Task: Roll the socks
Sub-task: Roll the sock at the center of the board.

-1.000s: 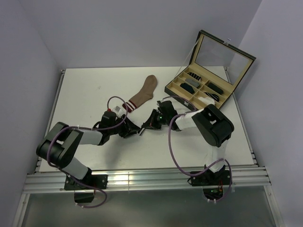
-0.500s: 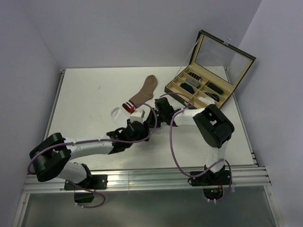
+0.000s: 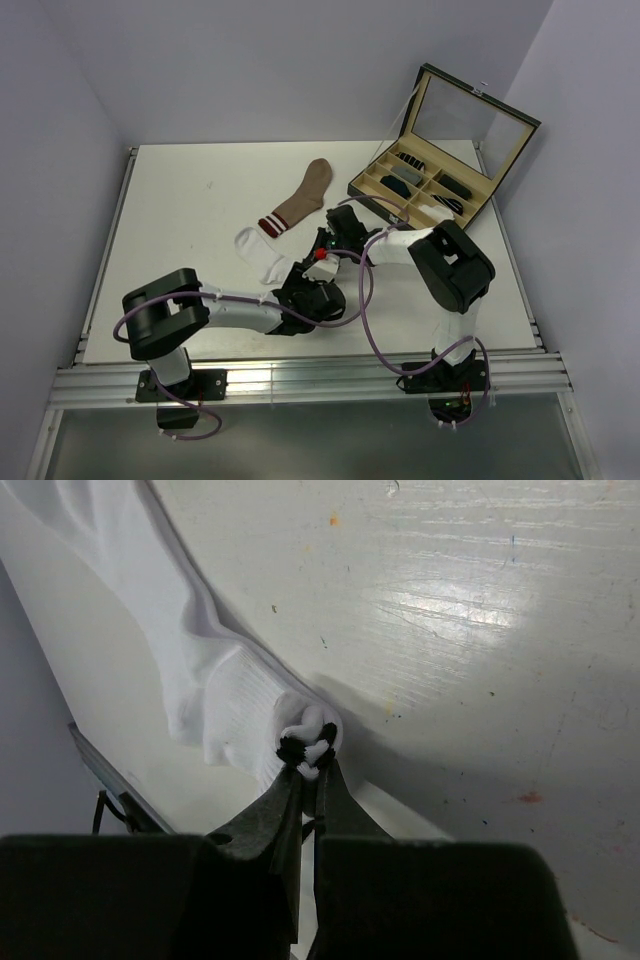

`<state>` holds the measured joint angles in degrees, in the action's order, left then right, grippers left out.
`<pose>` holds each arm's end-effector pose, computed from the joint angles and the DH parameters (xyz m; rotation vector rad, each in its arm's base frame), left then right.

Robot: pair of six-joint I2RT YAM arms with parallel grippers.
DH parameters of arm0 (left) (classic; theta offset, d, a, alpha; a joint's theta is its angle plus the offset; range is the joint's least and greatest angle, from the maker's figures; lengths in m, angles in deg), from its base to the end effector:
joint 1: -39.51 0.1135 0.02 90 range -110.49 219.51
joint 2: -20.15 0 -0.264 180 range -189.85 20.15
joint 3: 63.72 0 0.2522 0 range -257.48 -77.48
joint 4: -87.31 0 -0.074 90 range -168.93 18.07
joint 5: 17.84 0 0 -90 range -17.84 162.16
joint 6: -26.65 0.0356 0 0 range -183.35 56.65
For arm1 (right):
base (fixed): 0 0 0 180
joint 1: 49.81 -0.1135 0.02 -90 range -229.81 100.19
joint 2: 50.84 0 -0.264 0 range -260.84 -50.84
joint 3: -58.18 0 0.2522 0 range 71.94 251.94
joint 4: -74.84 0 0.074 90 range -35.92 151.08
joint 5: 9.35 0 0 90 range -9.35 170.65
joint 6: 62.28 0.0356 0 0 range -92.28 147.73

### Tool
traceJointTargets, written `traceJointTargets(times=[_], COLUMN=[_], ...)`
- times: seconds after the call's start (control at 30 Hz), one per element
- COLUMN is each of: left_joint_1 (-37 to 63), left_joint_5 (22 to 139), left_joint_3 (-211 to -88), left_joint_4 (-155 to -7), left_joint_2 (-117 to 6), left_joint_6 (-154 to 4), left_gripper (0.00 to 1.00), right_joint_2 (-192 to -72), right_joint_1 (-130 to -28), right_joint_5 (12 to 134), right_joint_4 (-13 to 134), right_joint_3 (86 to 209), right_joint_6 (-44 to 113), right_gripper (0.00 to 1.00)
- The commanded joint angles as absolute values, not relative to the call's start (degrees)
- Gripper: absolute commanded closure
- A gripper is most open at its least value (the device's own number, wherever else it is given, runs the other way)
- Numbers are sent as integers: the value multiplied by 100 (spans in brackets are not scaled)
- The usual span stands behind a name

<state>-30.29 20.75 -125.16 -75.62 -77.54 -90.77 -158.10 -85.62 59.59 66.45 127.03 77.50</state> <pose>0.1353 -0.2871 0.1488 0.4406 2.0511 0.1442 0.2920 0.2265 0.1308 0.1275 2.6300 1.0645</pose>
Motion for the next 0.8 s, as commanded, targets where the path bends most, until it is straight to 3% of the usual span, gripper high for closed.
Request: traceJointTargets(times=[0.0,0.77], left_joint_1=[-3054,-3054], left_joint_5=[1539,1521], left_joint_3=[-12810,-13038], left_joint_4=[-7585,-7656], left_joint_2=[-7828,-8558], left_joint_6=[-8788,-8497], left_gripper=[41,49], right_joint_2=[-15675,-15701], right_joint_1=[-8584,-8584], right_joint_5=[6114,6035], right_joint_4=[6354,6442], right_joint_3=[12810,12757], right_joint_6=[7598,7712], right_gripper=[100,100])
